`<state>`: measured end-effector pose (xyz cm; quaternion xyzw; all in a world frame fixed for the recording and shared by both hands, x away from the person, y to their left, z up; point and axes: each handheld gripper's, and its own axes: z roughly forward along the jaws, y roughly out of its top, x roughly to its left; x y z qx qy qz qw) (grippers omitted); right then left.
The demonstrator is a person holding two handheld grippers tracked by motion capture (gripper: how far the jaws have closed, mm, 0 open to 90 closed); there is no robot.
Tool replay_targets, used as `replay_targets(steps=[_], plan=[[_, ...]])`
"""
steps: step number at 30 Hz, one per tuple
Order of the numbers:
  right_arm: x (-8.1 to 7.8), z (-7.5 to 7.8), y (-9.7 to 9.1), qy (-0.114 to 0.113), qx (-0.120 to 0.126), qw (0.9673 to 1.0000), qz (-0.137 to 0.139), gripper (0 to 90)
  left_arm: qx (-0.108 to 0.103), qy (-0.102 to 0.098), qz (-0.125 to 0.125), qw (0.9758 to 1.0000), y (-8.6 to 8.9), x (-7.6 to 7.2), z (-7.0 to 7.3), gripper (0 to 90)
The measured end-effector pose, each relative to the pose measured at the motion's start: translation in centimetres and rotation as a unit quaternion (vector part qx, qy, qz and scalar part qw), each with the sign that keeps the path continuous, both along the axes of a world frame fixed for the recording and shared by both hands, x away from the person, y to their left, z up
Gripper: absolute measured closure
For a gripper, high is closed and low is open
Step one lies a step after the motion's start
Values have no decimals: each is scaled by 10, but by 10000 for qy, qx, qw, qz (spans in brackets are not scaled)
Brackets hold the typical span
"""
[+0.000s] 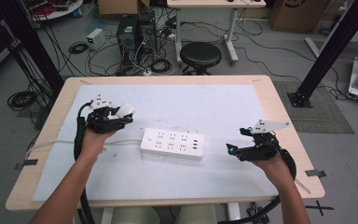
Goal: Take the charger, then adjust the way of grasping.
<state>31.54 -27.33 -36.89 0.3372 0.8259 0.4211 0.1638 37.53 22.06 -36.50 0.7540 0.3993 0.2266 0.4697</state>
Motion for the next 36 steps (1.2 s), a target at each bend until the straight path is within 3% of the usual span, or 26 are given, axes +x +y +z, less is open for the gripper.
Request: replay_targets(steps=[7, 11, 19, 23, 26, 28, 29, 36], plan=[[-3, 2, 4, -72, 48, 9999, 92, 180, 58, -401, -490, 9980, 0, -31, 14, 427], [-4, 2, 6, -51, 33, 9999, 119, 180, 47, -492, -645, 9967, 2, -40, 17, 427], [-3, 4, 9, -42, -27, 9999, 148, 180, -61, -634, -1136, 9915, -8, -58, 19, 426], [-2, 6, 13, -5, -3, 9998, 206, 180, 19, -663, -1401, 9879, -14, -64, 19, 426], [-2, 5, 16, 142, 3, 9996, 256, 182, 52, -688, -1647, 9839, -17, -67, 19, 425], [-2, 5, 17, 147, -13, 9996, 257, 182, 52, -688, -1647, 9839, -17, -67, 19, 425], [-3, 4, 19, 104, 6, 9996, 262, 182, 128, -669, -1814, 9811, -20, -69, 18, 425], [-5, 5, 29, 287, 78, 9985, 467, 182, 209, -753, -2230, 9717, -34, -78, 14, 426]])
